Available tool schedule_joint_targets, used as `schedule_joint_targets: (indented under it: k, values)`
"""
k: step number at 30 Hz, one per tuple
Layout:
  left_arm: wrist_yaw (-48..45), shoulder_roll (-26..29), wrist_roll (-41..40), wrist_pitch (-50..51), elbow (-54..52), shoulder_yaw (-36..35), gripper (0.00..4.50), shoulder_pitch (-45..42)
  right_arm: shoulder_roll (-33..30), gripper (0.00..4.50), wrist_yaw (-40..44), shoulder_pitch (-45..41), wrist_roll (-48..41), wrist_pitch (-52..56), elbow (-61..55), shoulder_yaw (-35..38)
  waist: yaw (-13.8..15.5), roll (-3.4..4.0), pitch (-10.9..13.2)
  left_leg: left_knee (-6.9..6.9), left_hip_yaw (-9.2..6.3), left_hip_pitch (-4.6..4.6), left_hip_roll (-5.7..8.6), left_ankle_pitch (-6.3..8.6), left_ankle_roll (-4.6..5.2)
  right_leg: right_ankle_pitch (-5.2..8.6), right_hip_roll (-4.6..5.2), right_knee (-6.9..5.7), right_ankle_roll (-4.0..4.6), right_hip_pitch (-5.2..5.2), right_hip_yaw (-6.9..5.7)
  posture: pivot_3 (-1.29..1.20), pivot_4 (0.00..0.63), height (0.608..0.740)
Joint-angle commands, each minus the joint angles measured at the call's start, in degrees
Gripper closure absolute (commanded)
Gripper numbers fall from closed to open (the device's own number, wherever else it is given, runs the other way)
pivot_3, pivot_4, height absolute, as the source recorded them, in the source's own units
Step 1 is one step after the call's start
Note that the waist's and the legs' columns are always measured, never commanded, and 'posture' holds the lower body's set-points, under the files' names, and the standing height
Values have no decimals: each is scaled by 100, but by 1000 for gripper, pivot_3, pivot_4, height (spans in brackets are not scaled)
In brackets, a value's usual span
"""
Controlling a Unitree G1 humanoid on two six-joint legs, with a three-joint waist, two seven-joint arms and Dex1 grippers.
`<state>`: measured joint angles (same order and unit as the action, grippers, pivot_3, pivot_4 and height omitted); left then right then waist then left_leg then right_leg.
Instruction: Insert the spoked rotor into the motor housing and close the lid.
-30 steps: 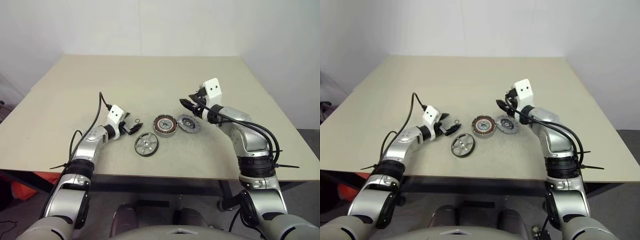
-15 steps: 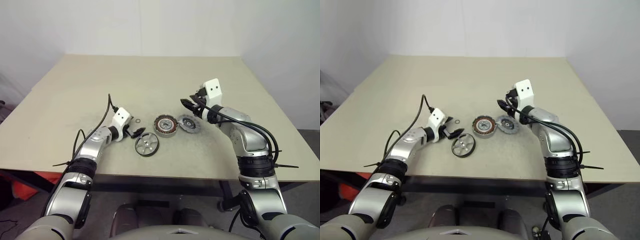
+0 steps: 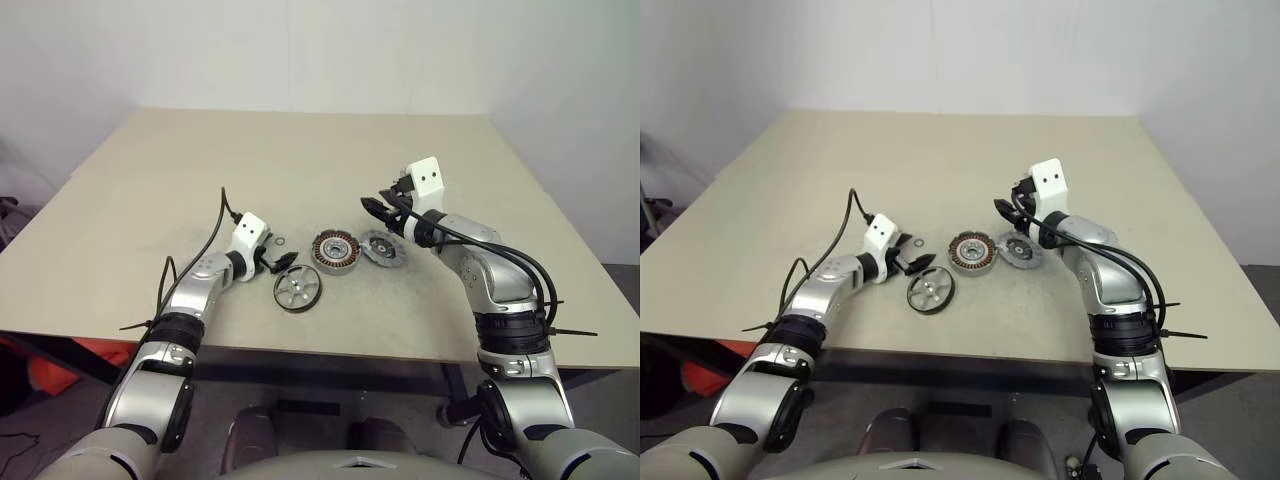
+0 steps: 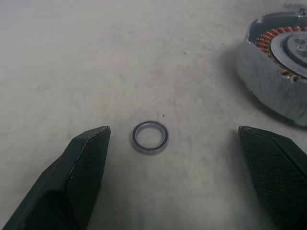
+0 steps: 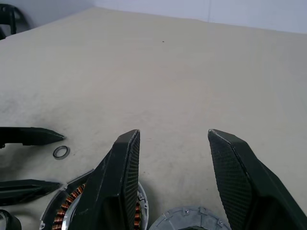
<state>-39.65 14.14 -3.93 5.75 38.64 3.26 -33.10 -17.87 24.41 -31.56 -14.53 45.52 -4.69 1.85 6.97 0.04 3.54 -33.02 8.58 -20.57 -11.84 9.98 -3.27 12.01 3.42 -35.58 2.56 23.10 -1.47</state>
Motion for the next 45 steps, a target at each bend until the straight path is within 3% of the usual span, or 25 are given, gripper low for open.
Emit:
schedule_joint_targets:
  k: [1, 4, 9, 16, 19, 21, 29, 34, 45]
  values:
    - [74, -10, 65, -19, 53, 37, 0, -128, 3, 2216, -52, -135, -103, -68, -6, 161, 10, 0, 0, 0, 0, 1, 0, 0, 0, 0, 0, 0, 0, 0, 0, 0, 0, 740]
    - [84, 6, 93, -30, 55, 54, 0, -117, -3, 2216, -72, -146, -110, -85, 27, 164, 12, 0, 0, 0, 0, 1, 0, 0, 0, 0, 0, 0, 0, 0, 0, 0, 0, 740]
    - [72, 82, 135, -28, 84, 70, 1233, -96, -1, 2173, -135, -188, -98, -132, 124, 172, 12, 0, 0, 0, 0, 3, 0, 0, -1, 7, 0, 0, -13, -1, 0, 0, 0, 740]
    - [60, 137, 117, 18, 46, 49, 1233, -57, -5, 2173, -160, -274, -90, -183, 229, 179, 7, 1, 0, 2, 0, 4, -1, 0, 0, 6, -1, 2, -12, -1, 0, 0, 0, 740]
    - [65, 138, 121, 9, 36, 53, 1804, -48, -9, 2173, -160, -295, -88, -194, 254, 182, 7, 1, 0, 3, 0, 4, -1, 0, 0, 5, -1, 3, -9, -1, 0, 0, 0, 740]
    - [72, 137, 143, 18, 10, 78, 2446, -35, -5, 2173, -172, -302, -83, -204, 262, 181, 7, 1, 0, 4, 0, 4, -1, 0, 0, 5, -1, 4, -10, -1, 0, 0, 0, 740]
    - [90, 126, 147, 22, 29, 85, 2446, -56, 10, 2173, -237, -290, -76, -228, 278, 150, 8, 1, 0, 4, 0, 4, 0, 0, 0, 5, -1, 4, -9, -1, 0, 0, 0, 740]
    - [96, 128, 139, -6, 90, 73, 3622, -91, 15, 2173, -273, -314, -70, -248, 306, 160, 7, 1, 0, 5, 0, 5, -1, 0, 0, 14, -1, 5, -25, -1, 0, 0, 0, 740]
    - [37, -8, -131, -126, 29, -109, 3622, -191, -53, 2173, -300, -263, 0, -306, 286, 130, 9, 1, 0, 6, 0, 4, 0, 0, 0, 17, -1, 6, -31, -1, 0, 0, 0, 740]
